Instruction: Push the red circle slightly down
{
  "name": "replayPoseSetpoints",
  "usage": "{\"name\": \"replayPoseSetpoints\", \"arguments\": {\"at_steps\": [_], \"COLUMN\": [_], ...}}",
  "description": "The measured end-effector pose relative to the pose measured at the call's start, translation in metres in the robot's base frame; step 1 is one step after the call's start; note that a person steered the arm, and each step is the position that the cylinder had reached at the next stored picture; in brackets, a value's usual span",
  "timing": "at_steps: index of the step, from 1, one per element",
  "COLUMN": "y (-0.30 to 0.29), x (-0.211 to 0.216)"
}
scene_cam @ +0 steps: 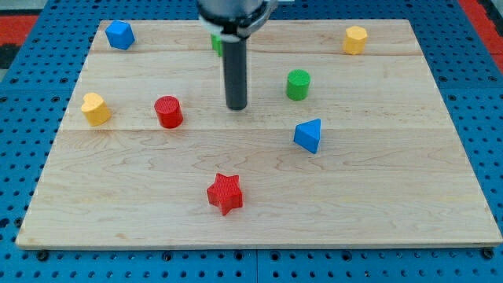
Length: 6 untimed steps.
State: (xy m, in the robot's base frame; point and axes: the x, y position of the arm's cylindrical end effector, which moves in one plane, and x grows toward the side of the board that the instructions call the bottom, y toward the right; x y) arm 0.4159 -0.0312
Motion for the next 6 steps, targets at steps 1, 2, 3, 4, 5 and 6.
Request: {"name": "replayPoseSetpoints", "arguments": {"at_steps": [1,2,3,4,5,6], "y": [0.009,-0.039,-0.081,-0.104,-0.124,-0.12], "x": [-0.027,-0.06,-0.056,0.005,0.029,0.03]}}
